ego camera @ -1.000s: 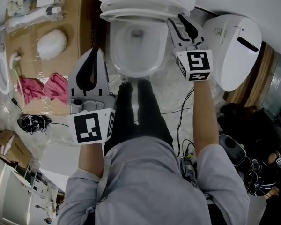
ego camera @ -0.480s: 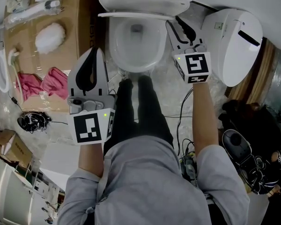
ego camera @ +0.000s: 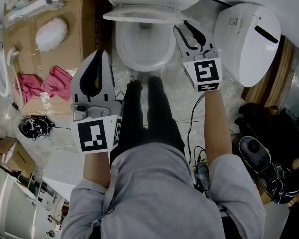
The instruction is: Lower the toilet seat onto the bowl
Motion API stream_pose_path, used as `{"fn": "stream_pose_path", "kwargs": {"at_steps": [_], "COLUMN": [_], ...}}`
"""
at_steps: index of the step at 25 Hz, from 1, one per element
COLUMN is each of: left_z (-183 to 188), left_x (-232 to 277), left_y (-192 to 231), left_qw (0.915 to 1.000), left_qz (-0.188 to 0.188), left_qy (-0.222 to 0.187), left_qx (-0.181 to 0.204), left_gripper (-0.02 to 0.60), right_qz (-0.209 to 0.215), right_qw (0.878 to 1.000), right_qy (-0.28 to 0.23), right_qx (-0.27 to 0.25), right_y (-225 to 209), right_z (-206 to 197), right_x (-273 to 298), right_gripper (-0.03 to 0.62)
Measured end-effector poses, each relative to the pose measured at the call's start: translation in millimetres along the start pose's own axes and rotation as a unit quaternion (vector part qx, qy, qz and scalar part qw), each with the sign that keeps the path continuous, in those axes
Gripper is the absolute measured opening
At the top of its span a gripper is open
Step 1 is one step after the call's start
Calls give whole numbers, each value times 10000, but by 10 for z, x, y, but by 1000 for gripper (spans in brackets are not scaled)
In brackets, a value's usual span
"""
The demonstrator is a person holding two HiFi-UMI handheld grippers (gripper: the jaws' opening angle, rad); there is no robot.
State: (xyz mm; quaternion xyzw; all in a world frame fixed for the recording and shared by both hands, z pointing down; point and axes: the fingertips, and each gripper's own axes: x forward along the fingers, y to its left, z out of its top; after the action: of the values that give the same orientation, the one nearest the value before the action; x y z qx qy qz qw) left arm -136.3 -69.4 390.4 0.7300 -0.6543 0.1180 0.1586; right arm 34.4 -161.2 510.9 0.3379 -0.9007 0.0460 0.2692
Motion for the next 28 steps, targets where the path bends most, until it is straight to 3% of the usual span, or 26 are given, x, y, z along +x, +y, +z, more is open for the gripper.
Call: {"fn": "stream_pose_path", "kwargs": {"at_steps": [28], "left_z": [-435], "left_x": [-181], "left_y": [-157], "left_qw": [9995], "left_qz": [-199], "left_qy": [232], "left_qx": [58], "left_gripper": [-2], "right_qz": [667], "right_qw": [9961], "right_qy": [556], "right_qx": [154], "right_y": [854], "right_z": [-812], "right_x": [-495], "right_gripper": [107]}}
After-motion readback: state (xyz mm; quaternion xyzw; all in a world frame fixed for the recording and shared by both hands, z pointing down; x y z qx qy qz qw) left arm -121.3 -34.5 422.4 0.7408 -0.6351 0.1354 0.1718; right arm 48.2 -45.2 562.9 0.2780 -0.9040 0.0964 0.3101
